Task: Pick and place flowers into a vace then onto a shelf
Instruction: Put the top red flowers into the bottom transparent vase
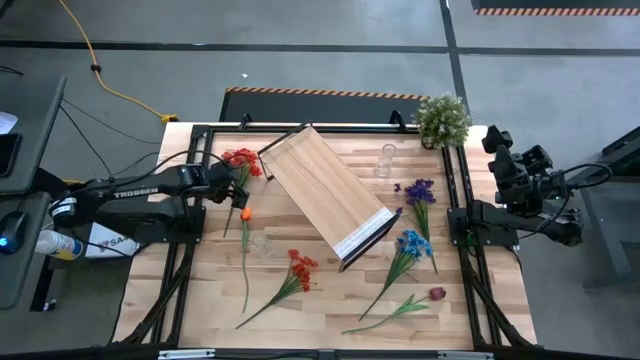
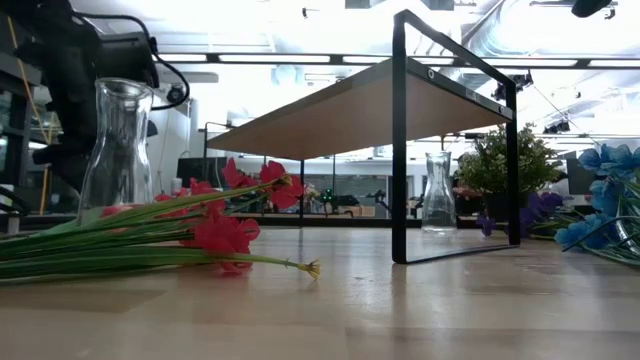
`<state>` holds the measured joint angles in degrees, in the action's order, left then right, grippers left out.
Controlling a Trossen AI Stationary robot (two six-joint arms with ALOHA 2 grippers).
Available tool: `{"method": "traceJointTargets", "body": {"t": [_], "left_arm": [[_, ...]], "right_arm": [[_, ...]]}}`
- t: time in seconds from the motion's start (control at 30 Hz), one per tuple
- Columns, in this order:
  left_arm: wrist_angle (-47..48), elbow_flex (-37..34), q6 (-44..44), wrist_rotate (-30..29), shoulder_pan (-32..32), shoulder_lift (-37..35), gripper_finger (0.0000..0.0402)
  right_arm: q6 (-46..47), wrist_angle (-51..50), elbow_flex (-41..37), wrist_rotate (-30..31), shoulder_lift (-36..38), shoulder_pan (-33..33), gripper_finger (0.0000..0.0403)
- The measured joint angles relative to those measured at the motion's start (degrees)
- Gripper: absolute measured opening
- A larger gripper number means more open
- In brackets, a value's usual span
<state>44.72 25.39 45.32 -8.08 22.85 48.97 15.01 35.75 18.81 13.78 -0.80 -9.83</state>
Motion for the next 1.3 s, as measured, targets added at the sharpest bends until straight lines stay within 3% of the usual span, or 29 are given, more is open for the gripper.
{"method": "traceJointTargets", "body": {"t": [0.6, 0.83, 1.0, 1.3], "left_arm": [[-8.0, 0.0, -3.1, -1.7, 0.0, 17.1, 0.0353], [-8.6, 0.2, -3.0, -1.7, 0.0, 19.2, 0.0351], [-8.8, 0.2, -2.9, -1.9, 0.0, 19.2, 0.0314], [-8.7, 0.2, 0.2, -3.5, 0.0, 19.3, 0.0207]], "right_arm": [[0.6, -0.7, 0.0, -0.4, 0.0, 0.0, 0.0344], [1.5, -0.9, 0.0, -0.4, 0.0, 0.0, 0.0344], [1.5, -0.9, 0.0, -0.4, 0.0, 0.0, 0.0344], [1.5, -1.2, 0.0, -0.4, 0.0, 0.0, 0.0344]]}}
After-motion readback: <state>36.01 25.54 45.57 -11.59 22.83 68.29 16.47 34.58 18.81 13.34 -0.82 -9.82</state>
